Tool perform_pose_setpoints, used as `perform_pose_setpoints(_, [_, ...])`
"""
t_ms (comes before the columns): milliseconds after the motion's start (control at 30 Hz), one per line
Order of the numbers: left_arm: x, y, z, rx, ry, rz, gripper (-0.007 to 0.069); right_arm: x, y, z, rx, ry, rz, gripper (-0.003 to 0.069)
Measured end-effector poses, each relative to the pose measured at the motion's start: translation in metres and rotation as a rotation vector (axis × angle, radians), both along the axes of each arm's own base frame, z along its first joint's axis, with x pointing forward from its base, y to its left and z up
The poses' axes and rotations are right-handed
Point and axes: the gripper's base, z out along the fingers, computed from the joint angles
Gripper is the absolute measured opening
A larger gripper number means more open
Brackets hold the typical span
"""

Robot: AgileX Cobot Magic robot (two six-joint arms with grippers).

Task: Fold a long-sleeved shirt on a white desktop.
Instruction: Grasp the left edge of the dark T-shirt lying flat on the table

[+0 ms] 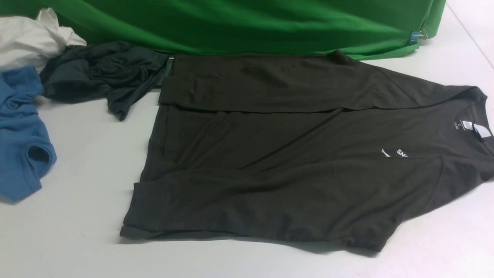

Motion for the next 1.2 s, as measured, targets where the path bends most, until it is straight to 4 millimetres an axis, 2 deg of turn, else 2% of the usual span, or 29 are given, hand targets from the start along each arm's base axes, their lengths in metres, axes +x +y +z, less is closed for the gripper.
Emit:
perform_pose_setpoints(33, [-0.004,0.002,0.016,-0.066,0.008,-0.022,0.0020,-0.001,0.000,0.004,0.003,-0.025,0.003,0.0240])
perform_pose_setpoints(100, [-0.008,0.005,0.034,-0.145,0.027,-0.048,0.0020,0.000,0.000,0.020,0.003,-0.032,0.002,0.0240])
perform_pose_setpoints(167, [-0.008,0.007,0.060,-0.205,0.093,-0.062,0.0020,0.001,0.000,0.051,-0.026,-0.041,-0.015,0.0240])
perform_pose_setpoints(200, [-0.007,0.007,0.063,-0.207,0.100,-0.063,0.0020,0.002,0.000,0.054,-0.031,-0.042,-0.017,0.0240])
perform_pose_setpoints(267, [-0.002,0.007,0.081,-0.221,0.174,-0.063,0.0020,0.005,0.000,0.076,-0.068,-0.042,-0.037,0.0240])
perform_pose_setpoints(333, [0.015,0.007,0.105,-0.237,0.326,-0.057,0.0020,0.015,-0.001,0.113,-0.131,0.005,-0.071,0.0240])
perform_pose_setpoints(367, [0.016,0.007,0.107,-0.239,0.341,-0.056,0.0020,0.019,-0.001,0.122,-0.138,0.017,-0.075,0.0240])
perform_pose_setpoints(400, [0.035,0.008,0.119,-0.252,0.492,-0.049,0.0020,0.031,-0.002,0.141,-0.168,0.103,-0.088,0.0240])
perform_pose_setpoints(467, [0.062,0.009,0.123,-0.259,0.703,-0.032,0.0020,0.051,-0.003,0.159,-0.220,0.238,-0.103,0.0240])
perform_pose_setpoints(500, [0.067,0.009,0.122,-0.261,0.741,-0.028,0.0020,0.055,-0.003,0.161,-0.233,0.263,-0.105,0.0240])
perform_pose_setpoints(600, [0.098,0.012,0.114,-0.201,0.954,0.029,0.0020,0.082,-0.004,0.165,-0.359,0.427,-0.121,0.0240])
perform_pose_setpoints(633, [0.114,0.014,0.108,-0.123,1.032,0.072,0.0020,0.093,-0.004,0.160,-0.418,0.499,-0.121,0.0240])
perform_pose_setpoints(700, [0.128,0.016,0.099,-0.086,1.100,0.087,0.0020,0.107,-0.004,0.151,-0.485,0.591,-0.113,0.0240])
perform_pose_setpoints(800, [0.147,0.014,0.082,-0.133,1.226,0.045,0.0020,0.121,-0.003,0.135,-0.522,0.710,-0.077,0.0240])
perform_pose_setpoints(1000, [0.183,0.008,0.030,-0.190,1.603,-0.045,0.0032,0.127,0.016,0.118,-0.601,0.833,0.058,0.0240])
perform_pose_setpoints(1133, [0.208,0.006,-0.016,-0.156,1.862,-0.088,0.0074,0.129,0.035,0.104,-0.667,0.939,0.180,0.0240])
perform_pose_setpoints(1167, [0.210,0.006,-0.018,-0.156,1.872,-0.093,0.0084,0.129,0.037,0.103,-0.673,0.945,0.190,0.0240])
perform_pose_setpoints(1200, [0.218,0.005,-0.033,-0.146,1.932,-0.118,0.0113,0.130,0.044,0.097,-0.699,0.978,0.231,0.0240])
